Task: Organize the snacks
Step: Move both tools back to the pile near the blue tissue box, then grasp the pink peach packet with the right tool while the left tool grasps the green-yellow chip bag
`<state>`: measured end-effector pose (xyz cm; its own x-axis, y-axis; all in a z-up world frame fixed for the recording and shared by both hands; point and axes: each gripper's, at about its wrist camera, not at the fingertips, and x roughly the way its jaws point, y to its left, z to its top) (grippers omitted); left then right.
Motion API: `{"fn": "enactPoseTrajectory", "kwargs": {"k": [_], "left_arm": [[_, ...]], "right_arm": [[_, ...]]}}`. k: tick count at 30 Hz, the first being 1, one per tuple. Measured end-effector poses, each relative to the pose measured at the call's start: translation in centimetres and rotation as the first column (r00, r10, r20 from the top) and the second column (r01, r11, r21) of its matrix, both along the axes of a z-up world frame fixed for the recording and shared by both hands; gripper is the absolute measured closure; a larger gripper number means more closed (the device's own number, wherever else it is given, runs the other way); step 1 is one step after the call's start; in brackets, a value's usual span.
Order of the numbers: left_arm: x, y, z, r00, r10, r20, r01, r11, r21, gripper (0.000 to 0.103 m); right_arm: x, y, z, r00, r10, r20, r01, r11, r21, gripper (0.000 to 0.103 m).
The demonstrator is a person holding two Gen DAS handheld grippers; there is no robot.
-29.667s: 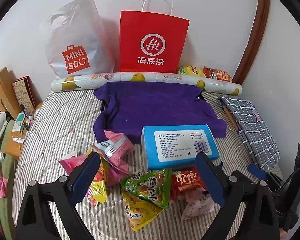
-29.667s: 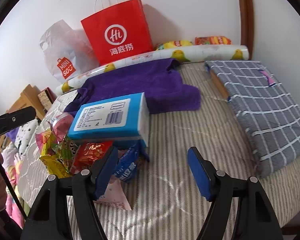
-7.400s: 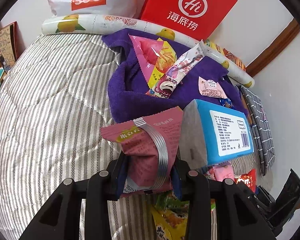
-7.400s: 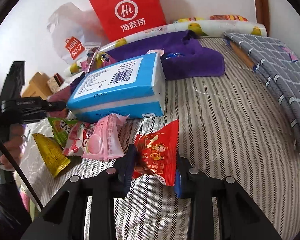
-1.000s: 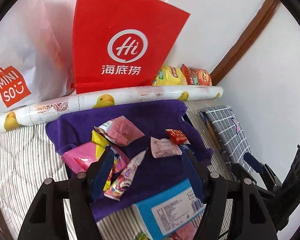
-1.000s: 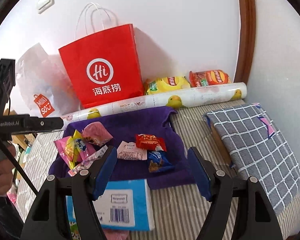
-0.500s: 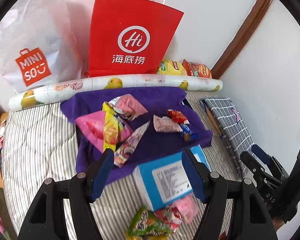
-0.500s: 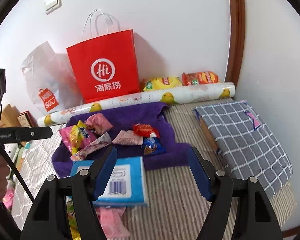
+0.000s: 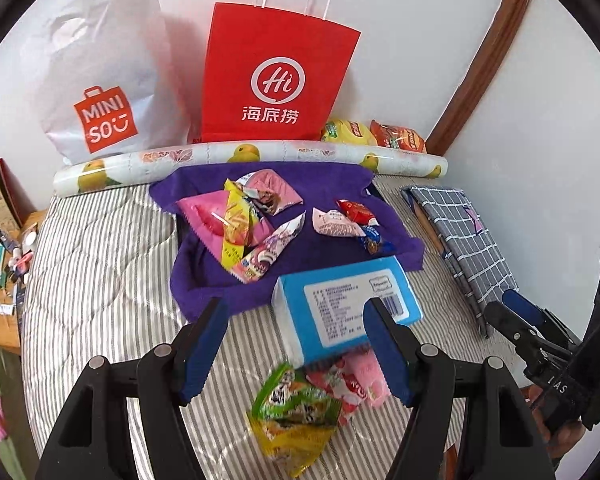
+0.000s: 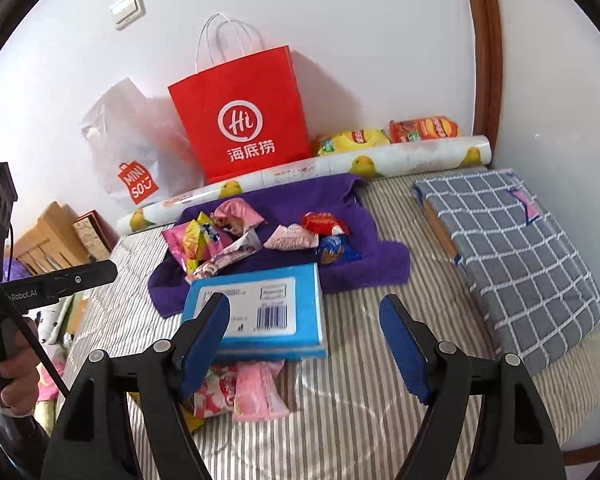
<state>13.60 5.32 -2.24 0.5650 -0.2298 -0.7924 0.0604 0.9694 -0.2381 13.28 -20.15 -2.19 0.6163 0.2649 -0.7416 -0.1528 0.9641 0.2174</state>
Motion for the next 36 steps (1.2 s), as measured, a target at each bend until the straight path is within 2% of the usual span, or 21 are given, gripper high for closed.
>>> {"fn": "enactPoseTrajectory", "kwargs": {"k": [7, 13, 18, 23, 27, 30, 33, 36], "left_arm": [[-2.0, -0.1, -1.4, 0.999, 0.035, 0.004, -0.036, 0.998, 0.042, 0.035], [-2.6, 1.1, -3.7, 0.996, 0.083, -0.027, -0.082, 0.996, 0.033, 0.035], [-2.6, 1.7, -5.7, 0.993, 0.106, -0.06, -0.102, 0.993, 0.059, 0.035], [-2.9, 2.7, -7.1, 0.99, 0.117, -0.081, -0.114, 0.992, 0.047, 0.035], [-3.1, 3.4, -7.7, 0.988, 0.125, -0.093, -0.122, 0.992, 0.042, 0.035], [-3.2, 3.9, -7.9, 0.986, 0.133, -0.098, -0.13, 0.991, 0.036, 0.035], [-3.2, 4.0, -8.1, 0.986, 0.134, -0.1, -0.132, 0.991, 0.028, 0.035], [-3.2, 3.8, -8.2, 0.987, 0.124, -0.1, -0.122, 0.992, 0.025, 0.035]], "right_arm": [[-1.6, -0.9, -2.4, 0.999, 0.008, -0.039, -0.008, 1.0, 0.0, 0.026], [-1.9, 0.3, -6.7, 0.989, 0.093, -0.115, -0.087, 0.995, 0.058, 0.027], [-1.6, 2.6, -9.5, 0.975, 0.16, -0.157, -0.149, 0.986, 0.078, 0.04], [-1.1, 4.8, -10.8, 0.966, 0.201, -0.164, -0.19, 0.979, 0.079, 0.044], [-0.5, 6.2, -11.8, 0.957, 0.218, -0.193, -0.212, 0.976, 0.056, 0.055], [-0.2, 6.9, -12.4, 0.95, 0.225, -0.214, -0.221, 0.974, 0.045, 0.058], [-0.1, 7.8, -12.7, 0.949, 0.227, -0.221, -0.234, 0.972, -0.008, 0.058], [-0.2, 8.0, -12.8, 0.95, 0.233, -0.206, -0.244, 0.969, -0.031, 0.06]]}}
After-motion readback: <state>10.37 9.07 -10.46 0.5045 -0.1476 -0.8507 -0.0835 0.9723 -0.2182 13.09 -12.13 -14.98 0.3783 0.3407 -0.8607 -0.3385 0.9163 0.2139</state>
